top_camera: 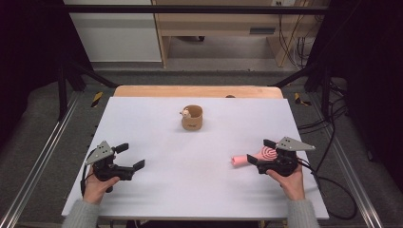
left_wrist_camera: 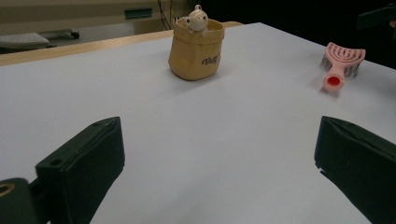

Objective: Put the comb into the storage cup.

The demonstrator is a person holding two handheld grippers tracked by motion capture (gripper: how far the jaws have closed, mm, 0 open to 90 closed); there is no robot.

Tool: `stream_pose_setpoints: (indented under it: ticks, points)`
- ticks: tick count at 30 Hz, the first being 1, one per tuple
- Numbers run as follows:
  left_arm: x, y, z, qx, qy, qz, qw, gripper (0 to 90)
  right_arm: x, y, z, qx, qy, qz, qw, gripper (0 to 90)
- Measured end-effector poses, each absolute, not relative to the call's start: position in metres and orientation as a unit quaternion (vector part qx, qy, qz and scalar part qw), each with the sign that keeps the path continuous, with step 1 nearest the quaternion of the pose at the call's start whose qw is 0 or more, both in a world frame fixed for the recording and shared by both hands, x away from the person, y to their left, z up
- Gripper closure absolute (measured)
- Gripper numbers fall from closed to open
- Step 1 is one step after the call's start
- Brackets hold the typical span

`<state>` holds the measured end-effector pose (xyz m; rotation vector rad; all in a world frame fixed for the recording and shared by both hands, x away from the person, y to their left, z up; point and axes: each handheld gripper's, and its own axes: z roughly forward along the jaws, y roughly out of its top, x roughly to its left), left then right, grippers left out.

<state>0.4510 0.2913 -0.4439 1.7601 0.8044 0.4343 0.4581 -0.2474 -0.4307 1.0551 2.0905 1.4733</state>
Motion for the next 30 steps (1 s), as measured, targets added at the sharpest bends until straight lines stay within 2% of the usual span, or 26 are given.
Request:
stream_pose_setpoints:
  ticks: [7, 8, 9, 14, 30]
  points:
    - [0.451, 0.291, -0.444, 0.743, 0.34, 0.183, 0.546, 1.7, 0.459, -0.243, -0.428, 0.383, 0.744, 0.51, 0.2, 19.8]
    - [0.451, 0.291, -0.444, 0.743, 0.34, 0.183, 0.547, 1.7, 0.46, -0.242, -0.428, 0.385, 0.744, 0.507, 0.202, 22.6]
    - [0.451, 0.291, -0.444, 0.743, 0.339, 0.184, 0.547, 1.8, 0.462, -0.241, -0.428, 0.382, 0.747, 0.507, 0.196, 31.8]
    - [0.451, 0.291, -0.444, 0.744, 0.339, 0.184, 0.546, 1.8, 0.465, -0.239, -0.428, 0.383, 0.752, 0.505, 0.179, 37.0]
    - [0.451, 0.291, -0.445, 0.744, 0.34, 0.185, 0.545, 1.8, 0.473, -0.214, -0.423, 0.374, 0.774, 0.477, 0.184, 70.2]
